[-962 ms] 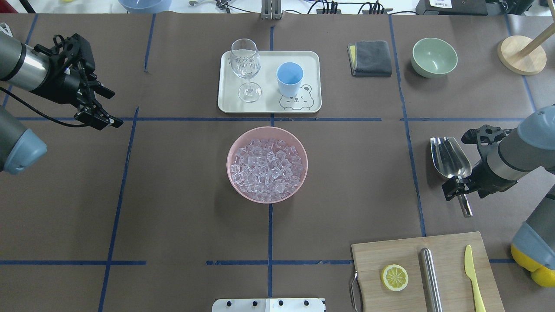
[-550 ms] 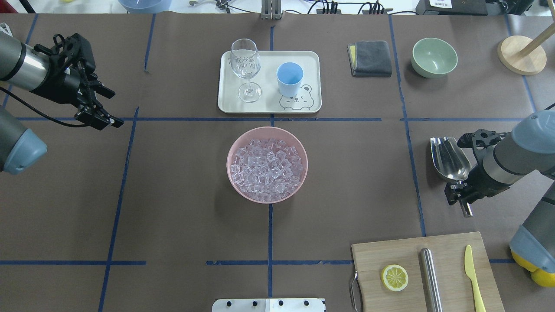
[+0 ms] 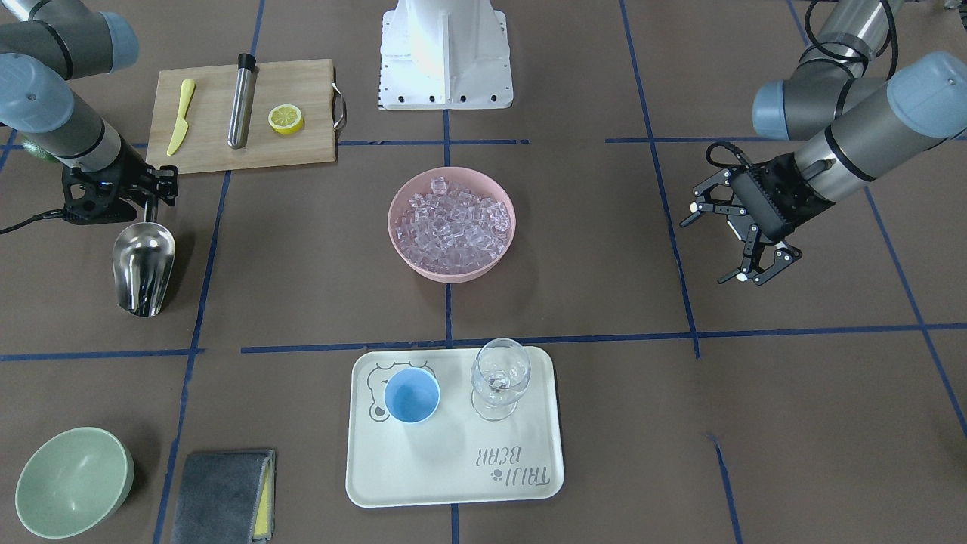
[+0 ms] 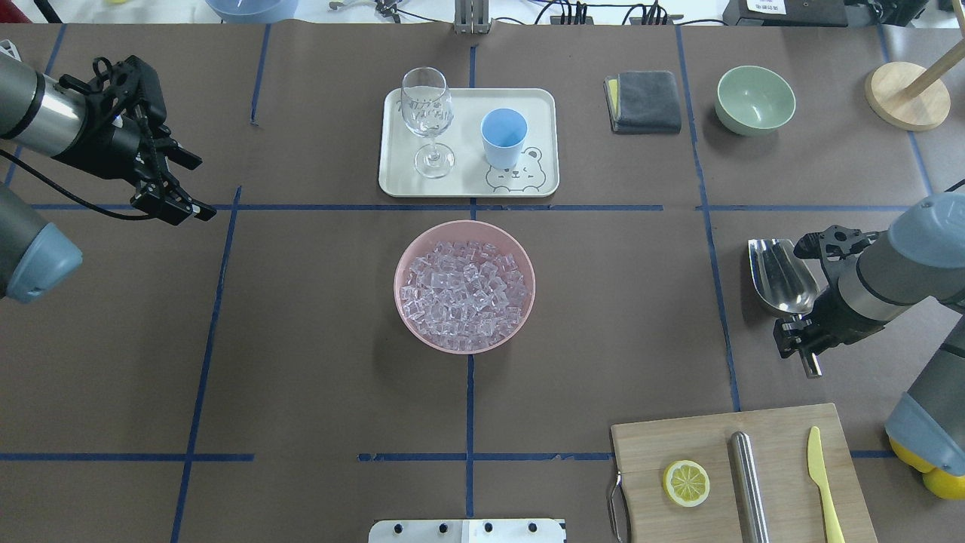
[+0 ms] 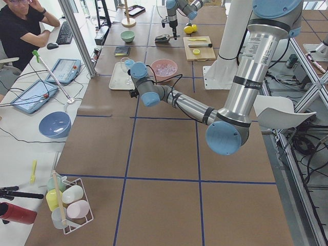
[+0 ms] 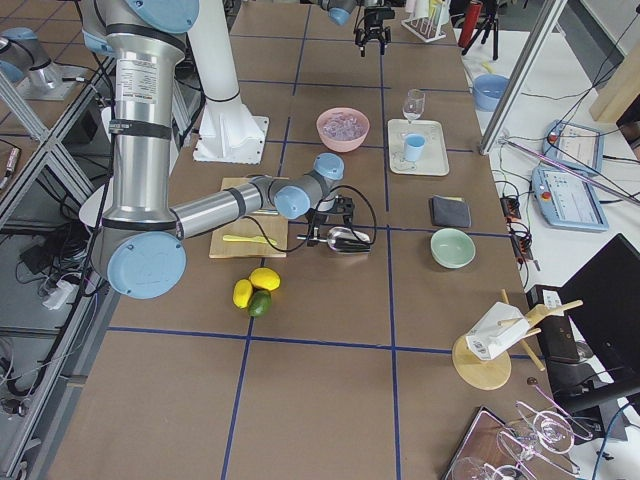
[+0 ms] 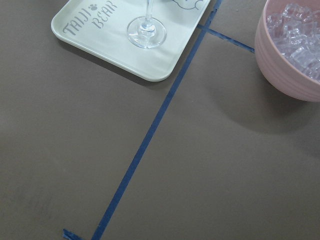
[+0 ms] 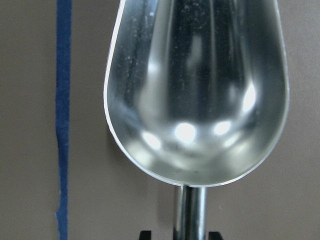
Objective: Put ice in cup with scoop
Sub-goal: 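Grasp the metal scoop handle with the right gripper while the left arm hovers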
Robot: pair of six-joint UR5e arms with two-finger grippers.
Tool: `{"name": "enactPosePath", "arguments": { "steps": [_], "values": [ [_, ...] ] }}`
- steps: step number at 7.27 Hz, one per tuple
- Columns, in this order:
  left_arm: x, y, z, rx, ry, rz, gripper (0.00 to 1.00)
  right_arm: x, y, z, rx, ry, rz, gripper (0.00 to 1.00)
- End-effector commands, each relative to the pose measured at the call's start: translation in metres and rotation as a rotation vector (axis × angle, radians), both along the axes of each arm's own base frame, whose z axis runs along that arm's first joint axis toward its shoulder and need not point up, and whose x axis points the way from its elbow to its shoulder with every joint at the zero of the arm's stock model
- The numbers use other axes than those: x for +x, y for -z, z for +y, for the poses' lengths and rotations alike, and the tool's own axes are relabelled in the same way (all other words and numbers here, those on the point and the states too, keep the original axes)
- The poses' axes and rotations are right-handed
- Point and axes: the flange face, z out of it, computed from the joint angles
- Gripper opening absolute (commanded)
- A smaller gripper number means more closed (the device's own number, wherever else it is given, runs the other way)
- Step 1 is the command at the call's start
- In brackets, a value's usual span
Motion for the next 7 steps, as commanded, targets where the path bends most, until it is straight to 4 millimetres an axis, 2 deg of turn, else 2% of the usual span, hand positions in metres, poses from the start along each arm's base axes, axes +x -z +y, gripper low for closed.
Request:
{"name": "enactPosePath", "arguments": {
  "steps": [1, 2, 3, 4, 5, 6, 7],
  "values": [
    [0.000, 0.001, 0.000, 0.001, 0.000, 0.000, 1.00, 0.000, 0.001, 0.000, 0.001, 0.000, -0.002, 0.16],
    [0.001, -0.001, -0.001, -0.002, 0.000, -0.001, 1.00, 0.001, 0.002, 0.000, 0.006, 0.004, -0.006, 0.00],
    [0.001, 0.000, -0.001, 0.001, 0.000, 0.000, 1.00, 0.001, 0.007, 0.000, 0.012, 0.000, -0.012, 0.00],
    [0.000, 0.002, -0.001, 0.003, 0.000, 0.002, 1.00, 0.003, 0.022, 0.000, 0.033, -0.005, -0.031, 0.00],
    [0.000, 0.003, 0.000, 0.005, 0.000, 0.003, 1.00, 0.019, 0.053, -0.002, 0.074, -0.033, -0.072, 0.00],
    [0.000, 0.005, 0.001, 0.010, 0.000, 0.006, 1.00, 0.048, 0.087, -0.016, 0.118, -0.097, -0.116, 0.00],
    [-0.001, 0.010, 0.002, 0.014, 0.002, 0.012, 1.00, 0.064, 0.113, -0.027, 0.157, -0.136, -0.155, 0.00]
  ]
}}
